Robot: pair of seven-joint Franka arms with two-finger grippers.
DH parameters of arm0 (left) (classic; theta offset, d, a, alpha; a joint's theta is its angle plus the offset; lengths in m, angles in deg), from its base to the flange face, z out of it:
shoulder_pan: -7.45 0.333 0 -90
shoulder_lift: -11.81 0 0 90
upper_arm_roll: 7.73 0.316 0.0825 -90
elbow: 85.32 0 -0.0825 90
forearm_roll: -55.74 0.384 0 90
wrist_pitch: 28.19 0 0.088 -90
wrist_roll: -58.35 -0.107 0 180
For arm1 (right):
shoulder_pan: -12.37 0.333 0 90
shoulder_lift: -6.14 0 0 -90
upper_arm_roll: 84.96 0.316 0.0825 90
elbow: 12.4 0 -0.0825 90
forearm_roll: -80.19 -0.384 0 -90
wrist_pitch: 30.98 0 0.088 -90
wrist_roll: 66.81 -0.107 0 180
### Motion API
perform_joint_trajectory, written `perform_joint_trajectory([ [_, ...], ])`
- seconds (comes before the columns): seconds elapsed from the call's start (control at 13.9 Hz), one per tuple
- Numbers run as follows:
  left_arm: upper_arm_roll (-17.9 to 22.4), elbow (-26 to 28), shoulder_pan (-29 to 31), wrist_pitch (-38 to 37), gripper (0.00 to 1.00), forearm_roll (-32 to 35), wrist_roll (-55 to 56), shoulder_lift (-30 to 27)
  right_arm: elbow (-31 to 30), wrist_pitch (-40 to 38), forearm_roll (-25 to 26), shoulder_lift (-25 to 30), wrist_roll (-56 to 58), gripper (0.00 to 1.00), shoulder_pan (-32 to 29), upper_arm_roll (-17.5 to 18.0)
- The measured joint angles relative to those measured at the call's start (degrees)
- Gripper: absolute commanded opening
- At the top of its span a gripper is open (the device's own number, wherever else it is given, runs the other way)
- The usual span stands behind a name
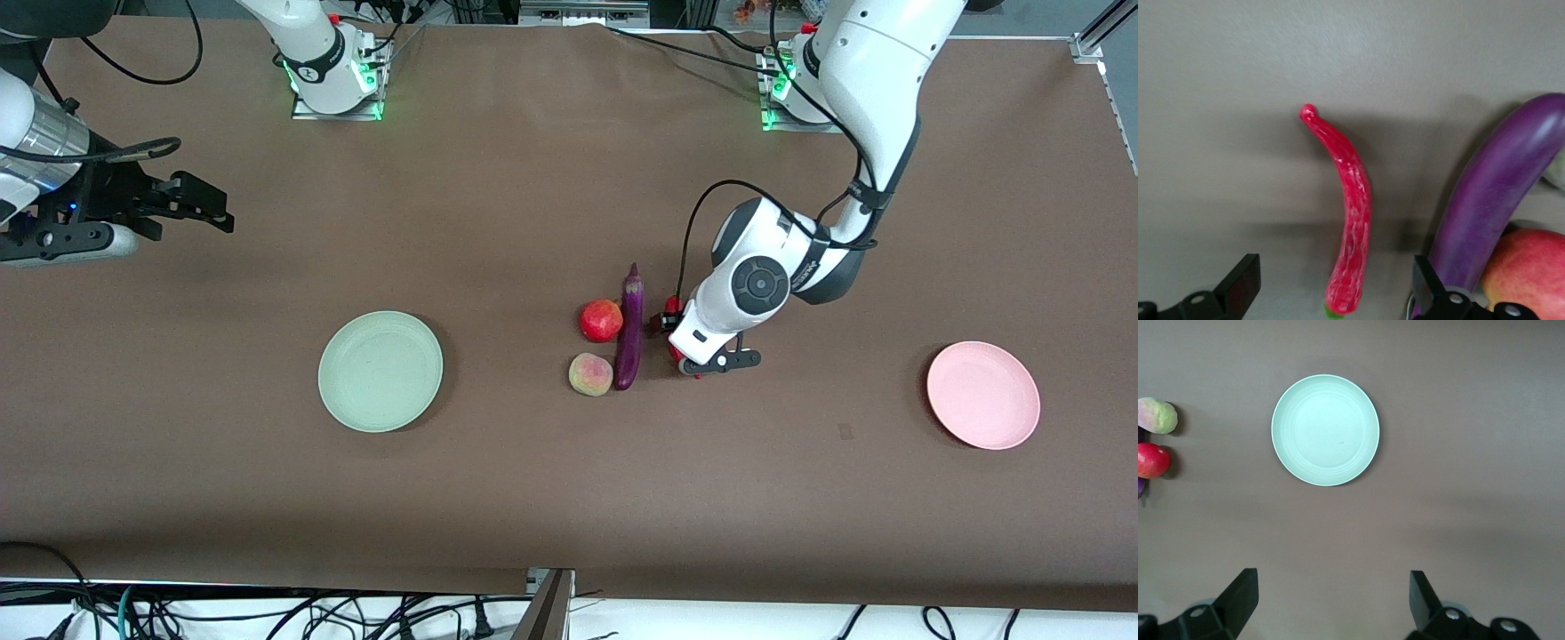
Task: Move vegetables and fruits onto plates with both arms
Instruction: 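Reach the left gripper down and grasp the red chili pepper, then carry the chili to the pink plate while the right gripper reaches the apple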
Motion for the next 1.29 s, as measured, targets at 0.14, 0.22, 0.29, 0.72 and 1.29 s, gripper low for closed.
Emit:
perform_joint_trajectory([
  [0.14, 0.05, -0.01, -0.44, 1.28, 0.47, 0.79, 0.00, 1.39, 0.29, 0.00, 0.11, 0.01, 0.00, 1.00, 0.00, -0.01],
  [0.22, 0.06, -0.01, -0.60, 1.55, 0.31, 1.22, 0.00, 2.03, 0.32, 0.00, 0.13, 0.01, 0.00, 1.00, 0.00, -0.03],
  [0.29, 0.06, -0.02, -0.73, 1.75, 0.19, 1.51, 0.00, 2.59, 0.33, 0.00, 0.15, 0.01, 0.00, 1.00, 0.00, -0.03],
  [0.72, 0.17, -0.26, -1.37, 2.91, 0.00, 1.63, 0.00, 3.55, 0.36, 0.01, 0.28, 0.01, 0.00, 1.00, 0.01, -0.03],
  [1.29, 3.82, -3.56, 4.89, -21.82, 0.00, 12.13, -13.97, -7.92, -0.35, -0.13, 0.30, -4.33, 0.14, 1.00, 1.16, 0.00],
])
